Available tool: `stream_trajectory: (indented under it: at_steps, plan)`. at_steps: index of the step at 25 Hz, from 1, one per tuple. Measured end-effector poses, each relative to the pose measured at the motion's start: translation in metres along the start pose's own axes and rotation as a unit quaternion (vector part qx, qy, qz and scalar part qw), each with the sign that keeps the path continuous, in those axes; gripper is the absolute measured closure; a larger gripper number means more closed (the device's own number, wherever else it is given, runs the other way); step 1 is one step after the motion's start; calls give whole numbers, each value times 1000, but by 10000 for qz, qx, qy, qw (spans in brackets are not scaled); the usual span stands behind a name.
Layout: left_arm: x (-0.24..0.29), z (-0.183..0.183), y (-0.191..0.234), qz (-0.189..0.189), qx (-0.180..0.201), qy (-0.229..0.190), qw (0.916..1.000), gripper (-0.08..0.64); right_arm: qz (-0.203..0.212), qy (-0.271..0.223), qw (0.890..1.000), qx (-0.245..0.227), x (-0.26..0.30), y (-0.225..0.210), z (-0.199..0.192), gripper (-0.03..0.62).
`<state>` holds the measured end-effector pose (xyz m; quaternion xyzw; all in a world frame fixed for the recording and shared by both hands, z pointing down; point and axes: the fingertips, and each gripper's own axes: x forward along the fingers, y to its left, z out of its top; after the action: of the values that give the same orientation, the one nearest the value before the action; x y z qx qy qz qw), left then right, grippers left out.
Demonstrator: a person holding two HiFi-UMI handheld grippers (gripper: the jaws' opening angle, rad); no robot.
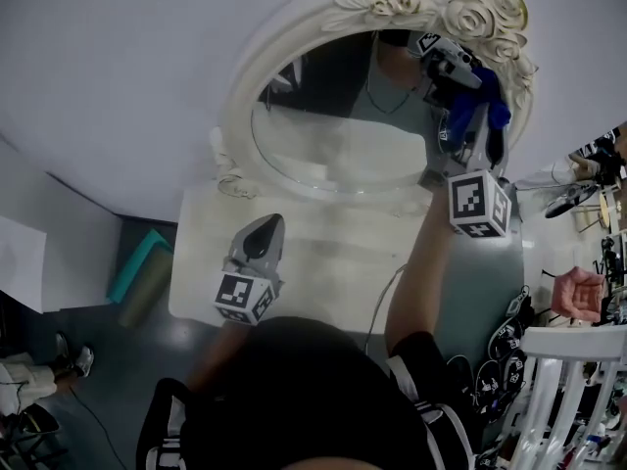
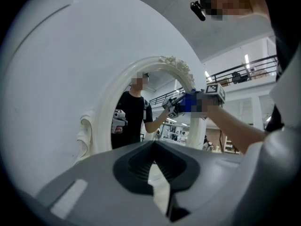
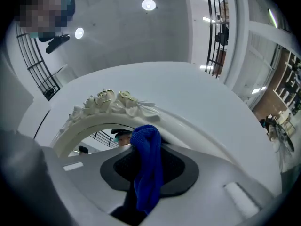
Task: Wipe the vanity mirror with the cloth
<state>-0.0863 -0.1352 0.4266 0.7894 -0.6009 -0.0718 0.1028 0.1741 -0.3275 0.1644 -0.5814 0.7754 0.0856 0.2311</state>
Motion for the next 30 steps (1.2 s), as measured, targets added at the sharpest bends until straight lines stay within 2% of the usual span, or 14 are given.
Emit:
stream_trajectory:
  at_steps: [7, 12, 18, 25, 30]
  plan:
    - [-10, 2, 8, 75, -9, -39, 10000, 551, 352, -104, 9959, -823, 19, 60, 26, 502]
    - [-19, 3, 20, 247, -52, -74, 9997, 551, 668, -123, 9874, -1428, 29, 108, 33, 502]
    - [-26, 1, 30, 402, -75, -83, 9991, 551, 968, -218, 9772, -1878, 32, 150, 31, 502]
    - [-26, -1, 32, 431, -80, -102, 9990, 551, 1415, -237, 9501, -2769, 30, 200, 17, 503]
    - [-26, 0, 36, 534, -68, -69, 9985, 551, 1816, -161, 9159, -3576, 25, 223, 1, 503]
